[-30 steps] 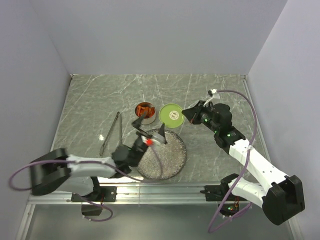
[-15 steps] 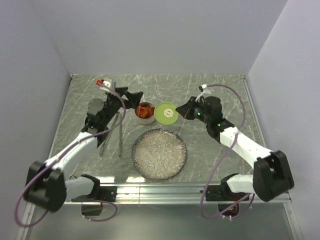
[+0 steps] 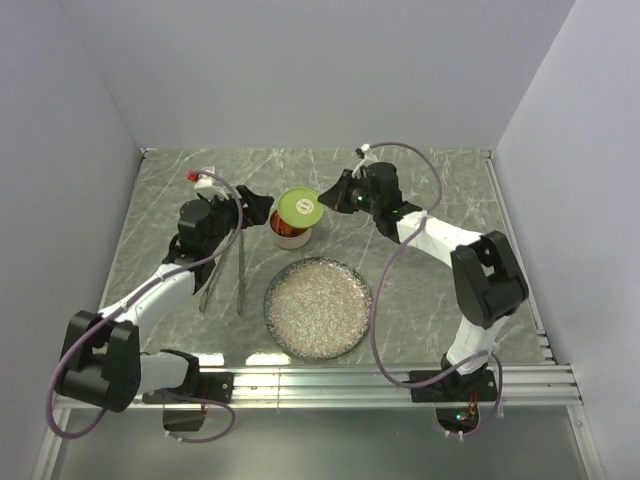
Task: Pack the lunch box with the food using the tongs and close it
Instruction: Put the lid back on the lunch box
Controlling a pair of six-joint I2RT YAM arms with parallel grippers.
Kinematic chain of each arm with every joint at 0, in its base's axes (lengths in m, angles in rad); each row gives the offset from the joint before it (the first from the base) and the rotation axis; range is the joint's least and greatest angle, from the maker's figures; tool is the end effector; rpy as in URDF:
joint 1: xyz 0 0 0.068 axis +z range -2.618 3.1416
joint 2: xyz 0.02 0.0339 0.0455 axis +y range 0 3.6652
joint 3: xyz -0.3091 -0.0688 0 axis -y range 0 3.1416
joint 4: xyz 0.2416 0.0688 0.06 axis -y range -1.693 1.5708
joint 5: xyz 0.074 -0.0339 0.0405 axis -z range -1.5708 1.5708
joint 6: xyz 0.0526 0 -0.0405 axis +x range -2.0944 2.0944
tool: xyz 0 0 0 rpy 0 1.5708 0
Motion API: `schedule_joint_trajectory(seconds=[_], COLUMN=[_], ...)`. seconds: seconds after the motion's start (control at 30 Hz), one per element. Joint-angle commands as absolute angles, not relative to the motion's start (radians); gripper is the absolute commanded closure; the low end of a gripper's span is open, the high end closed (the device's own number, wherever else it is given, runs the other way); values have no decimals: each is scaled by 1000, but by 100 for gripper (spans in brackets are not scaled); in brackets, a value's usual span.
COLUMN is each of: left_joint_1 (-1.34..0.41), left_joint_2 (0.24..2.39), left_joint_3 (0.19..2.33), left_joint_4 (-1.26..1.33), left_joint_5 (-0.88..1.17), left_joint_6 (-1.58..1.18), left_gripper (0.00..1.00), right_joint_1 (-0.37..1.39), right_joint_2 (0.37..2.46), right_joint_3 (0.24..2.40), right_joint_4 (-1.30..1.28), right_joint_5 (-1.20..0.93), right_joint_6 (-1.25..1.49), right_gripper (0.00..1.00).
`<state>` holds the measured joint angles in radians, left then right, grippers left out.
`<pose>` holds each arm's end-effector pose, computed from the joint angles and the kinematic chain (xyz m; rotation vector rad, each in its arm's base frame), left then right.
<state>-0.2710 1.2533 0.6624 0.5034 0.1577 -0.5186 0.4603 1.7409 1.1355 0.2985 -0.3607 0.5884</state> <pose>0.2705 -0.0837 0.3114 -0.0880 1.7068 -0.7249 0.3704 0.2044 0.2928 -0.1370 1.9929 1.0382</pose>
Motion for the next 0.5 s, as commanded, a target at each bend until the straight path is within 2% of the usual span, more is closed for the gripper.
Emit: schedule_joint_trajectory(seconds=[0.0,0.47], left_joint_1=[-261,-255], left_joint_2=[1190,1262], left_joint_3=[627,634], left_joint_4=[515,499], left_joint_5=[31,40], left_joint_6=[-534,-515], left_gripper=[1,1], right_joint_1=[483,531], right_joint_2=[1805,1983], right_joint_3=[1241,1393], right_joint_4=[310,215], right_joint_5=[-371,-295], right_joint_6=[603,597], right_gripper=[100,100])
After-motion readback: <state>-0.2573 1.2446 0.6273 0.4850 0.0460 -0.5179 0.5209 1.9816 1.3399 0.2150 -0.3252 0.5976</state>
